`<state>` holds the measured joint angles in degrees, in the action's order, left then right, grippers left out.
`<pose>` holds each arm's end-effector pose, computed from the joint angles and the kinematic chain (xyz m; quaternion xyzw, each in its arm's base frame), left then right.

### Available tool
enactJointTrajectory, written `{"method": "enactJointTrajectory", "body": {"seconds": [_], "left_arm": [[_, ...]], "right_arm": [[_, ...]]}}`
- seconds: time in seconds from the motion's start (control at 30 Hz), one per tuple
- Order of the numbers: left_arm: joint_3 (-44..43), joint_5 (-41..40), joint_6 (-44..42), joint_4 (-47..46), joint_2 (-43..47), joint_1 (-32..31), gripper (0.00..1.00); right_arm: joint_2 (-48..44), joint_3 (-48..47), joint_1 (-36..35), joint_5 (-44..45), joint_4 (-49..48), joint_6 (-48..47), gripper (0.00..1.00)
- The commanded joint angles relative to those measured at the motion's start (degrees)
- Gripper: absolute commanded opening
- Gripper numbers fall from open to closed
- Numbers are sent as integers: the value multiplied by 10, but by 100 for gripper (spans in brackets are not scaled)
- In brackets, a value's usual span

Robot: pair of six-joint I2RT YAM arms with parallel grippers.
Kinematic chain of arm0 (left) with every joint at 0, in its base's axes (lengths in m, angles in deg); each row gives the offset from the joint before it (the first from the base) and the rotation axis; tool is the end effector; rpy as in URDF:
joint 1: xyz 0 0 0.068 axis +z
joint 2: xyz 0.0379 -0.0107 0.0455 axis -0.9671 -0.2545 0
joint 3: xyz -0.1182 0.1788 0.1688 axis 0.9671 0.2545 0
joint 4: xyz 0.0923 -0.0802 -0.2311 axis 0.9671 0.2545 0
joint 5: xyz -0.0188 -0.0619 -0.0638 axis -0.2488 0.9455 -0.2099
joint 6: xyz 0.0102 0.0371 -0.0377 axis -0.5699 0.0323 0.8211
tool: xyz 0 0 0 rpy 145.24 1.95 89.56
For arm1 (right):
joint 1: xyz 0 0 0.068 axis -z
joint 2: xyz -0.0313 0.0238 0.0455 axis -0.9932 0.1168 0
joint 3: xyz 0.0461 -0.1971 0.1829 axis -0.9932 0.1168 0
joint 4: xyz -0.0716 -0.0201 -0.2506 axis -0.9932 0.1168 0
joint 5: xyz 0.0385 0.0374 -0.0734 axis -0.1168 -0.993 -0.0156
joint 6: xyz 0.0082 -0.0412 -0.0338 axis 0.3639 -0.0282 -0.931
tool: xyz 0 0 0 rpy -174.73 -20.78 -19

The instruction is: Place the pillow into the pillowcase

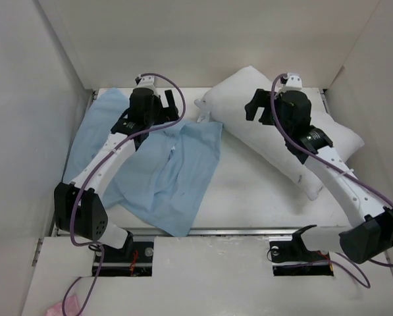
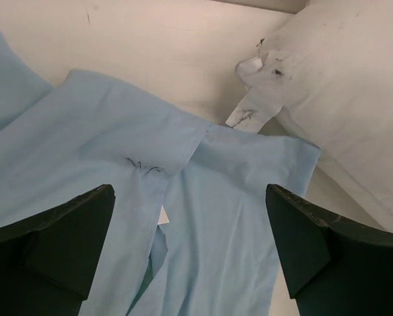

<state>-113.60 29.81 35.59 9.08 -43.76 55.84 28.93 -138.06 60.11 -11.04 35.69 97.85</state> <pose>0.3274 -0.1134 0.3588 -0.0020 0.8044 -0.1672 0.5701 0.2718 0.1094 0.3916 0.0256 0.7951 0.1495 0.5872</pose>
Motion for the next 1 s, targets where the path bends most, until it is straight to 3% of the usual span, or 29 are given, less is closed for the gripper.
{"method": "enactJointTrajectory", "body": {"seconds": [0.0, 0.1, 0.27, 0.37, 0.5, 0.77, 0.8, 0.87, 0.9, 0.93, 0.97], "left_arm": [[-3, 0, 6, 9, 4, -1, 100], [19, 0, 19, 9, 10, -1, 100], [47, -6, 24, 16, 16, -1, 100], [52, -26, 30, 34, 16, -1, 100], [63, -41, 41, 40, 16, -1, 100], [47, -47, 52, 65, -13, -1, 100], [40, -47, 52, 71, -21, -1, 100], [32, -47, 46, 78, -28, -1, 100], [32, -47, 46, 85, -33, -1, 100], [32, -47, 40, 85, -39, -1, 100], [32, -38, 40, 90, -39, -1, 100]], "right_arm": [[-4, -53, 5, 14, -10, -23, 100], [52, -75, 13, 40, 3, -75, 100], [225, -277, 70, 22, 100, -130, 100], [297, -354, 87, 22, 100, -179, 100], [431, -419, 87, -8, 107, -214, 100], [614, -501, 99, -90, 137, -220, 98], [622, -501, 104, -96, 137, -220, 73], [622, -507, 110, -96, 137, -213, 38], [607, -507, 124, -119, 137, -220, 9], [591, -502, 132, -158, 127, -220, 0], [546, -492, 139, -167, 103, -208, 0]]}}
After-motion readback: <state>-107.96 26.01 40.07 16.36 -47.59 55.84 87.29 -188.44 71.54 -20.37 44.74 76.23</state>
